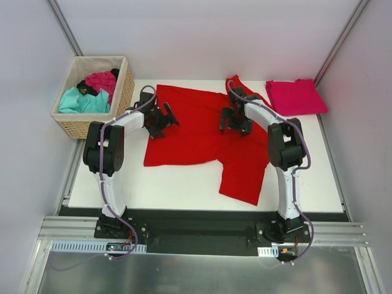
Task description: Fold and stack the t-shirts
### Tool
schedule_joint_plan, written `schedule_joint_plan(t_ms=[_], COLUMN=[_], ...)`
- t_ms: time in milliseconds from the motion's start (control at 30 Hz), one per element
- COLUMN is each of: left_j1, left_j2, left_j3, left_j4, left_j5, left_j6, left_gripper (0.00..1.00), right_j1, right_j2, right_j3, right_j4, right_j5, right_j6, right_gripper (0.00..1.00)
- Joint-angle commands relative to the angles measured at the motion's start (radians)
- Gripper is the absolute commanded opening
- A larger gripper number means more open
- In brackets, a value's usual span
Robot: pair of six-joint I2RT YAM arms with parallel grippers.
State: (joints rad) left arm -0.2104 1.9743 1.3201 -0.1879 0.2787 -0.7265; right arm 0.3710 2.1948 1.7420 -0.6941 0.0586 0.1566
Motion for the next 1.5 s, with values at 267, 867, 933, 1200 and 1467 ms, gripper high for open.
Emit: schedule_joint_plan(t_ms=[267,867,933,1200,1467], left_j1=[0.072,-0.098,-0.101,-0.101,-0.093], left_j2=[0.1,-0.639,-0.745,-0.83,-0.743], left_j3=[0.18,-0.323,-0.427,-0.544,-0.585], left_j4=[-0.128,-0.157,-0.168,-0.228,-0.183], left_j5=[-0.004,-0.113,-0.148,-0.273,-0.338], left_j6=[0.036,0.039,0.033,0.059,0.006], left_gripper=[0.99,0.99,0.99,0.99,0.99], right_j1=[-0.043,0.178,0.219,0.252,0.253], right_j2=[0.063,-0.933,-1.035,-1.371,-1.673], right_j3=[0.102,-0.718,-0.81,-1.131,-1.266], right_j4=[-0.058,0.148,0.13,0.189,0.128], right_j5=[-0.078,-0.003,0.004,0.092,0.106], right_j6=[0.018,0.037,0.05,0.138,0.181], right_gripper=[0.96,0.96,0.96,0.96,0.96])
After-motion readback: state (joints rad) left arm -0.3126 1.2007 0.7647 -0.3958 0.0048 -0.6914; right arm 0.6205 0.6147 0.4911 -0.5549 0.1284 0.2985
